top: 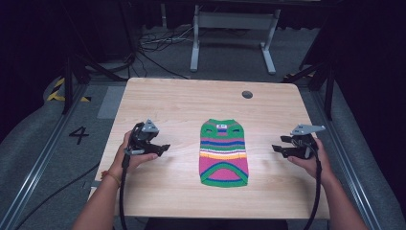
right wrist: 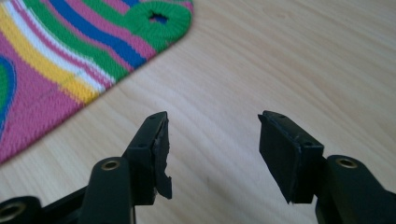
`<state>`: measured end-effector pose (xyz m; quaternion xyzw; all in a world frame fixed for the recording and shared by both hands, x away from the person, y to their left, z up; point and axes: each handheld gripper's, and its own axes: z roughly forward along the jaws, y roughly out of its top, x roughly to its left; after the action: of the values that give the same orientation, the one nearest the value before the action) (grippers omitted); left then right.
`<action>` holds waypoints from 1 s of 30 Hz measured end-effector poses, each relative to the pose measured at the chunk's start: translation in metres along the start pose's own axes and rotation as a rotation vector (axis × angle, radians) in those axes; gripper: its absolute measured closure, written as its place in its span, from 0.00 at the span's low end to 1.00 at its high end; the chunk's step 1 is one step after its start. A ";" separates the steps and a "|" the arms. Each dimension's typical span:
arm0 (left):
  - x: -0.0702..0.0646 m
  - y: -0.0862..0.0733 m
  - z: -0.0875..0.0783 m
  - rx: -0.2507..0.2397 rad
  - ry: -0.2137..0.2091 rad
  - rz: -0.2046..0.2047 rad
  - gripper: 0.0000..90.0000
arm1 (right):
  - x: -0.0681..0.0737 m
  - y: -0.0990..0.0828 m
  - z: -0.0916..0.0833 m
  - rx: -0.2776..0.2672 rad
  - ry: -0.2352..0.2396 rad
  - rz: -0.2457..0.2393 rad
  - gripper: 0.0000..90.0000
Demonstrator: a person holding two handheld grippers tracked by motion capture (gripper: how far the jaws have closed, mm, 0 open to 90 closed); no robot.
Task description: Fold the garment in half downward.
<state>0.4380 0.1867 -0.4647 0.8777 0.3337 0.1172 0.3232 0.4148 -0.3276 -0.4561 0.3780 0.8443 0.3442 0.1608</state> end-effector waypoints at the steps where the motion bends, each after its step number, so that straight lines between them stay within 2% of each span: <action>1: 0.000 0.004 0.003 -0.001 0.001 0.009 0.34 | 0.000 0.006 0.004 -0.002 0.008 -0.007 0.51; 6: -0.001 0.033 0.020 -0.012 -0.015 0.025 0.38 | -0.004 0.029 0.024 0.003 0.020 -0.024 0.53; 13: -0.004 0.066 0.050 -0.025 -0.042 0.038 0.40 | -0.004 0.052 0.047 -0.026 0.052 -0.002 0.57; 15: -0.005 0.071 0.057 -0.033 -0.044 0.037 0.41 | -0.002 0.056 0.054 -0.023 0.055 -0.006 0.57; 20: -0.007 0.084 0.080 -0.016 -0.068 0.028 0.43 | 0.002 0.067 0.074 -0.019 0.076 0.002 0.61; 21: -0.007 0.086 0.083 -0.014 -0.064 0.035 0.43 | 0.003 0.069 0.078 -0.017 0.078 -0.001 0.61; 30: -0.011 0.103 0.108 0.002 -0.082 0.010 0.44 | 0.008 0.085 0.112 0.020 0.091 -0.003 0.63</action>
<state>0.5280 0.0680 -0.4803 0.8838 0.3160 0.0821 0.3352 0.5136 -0.2301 -0.4762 0.3622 0.8547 0.3523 0.1187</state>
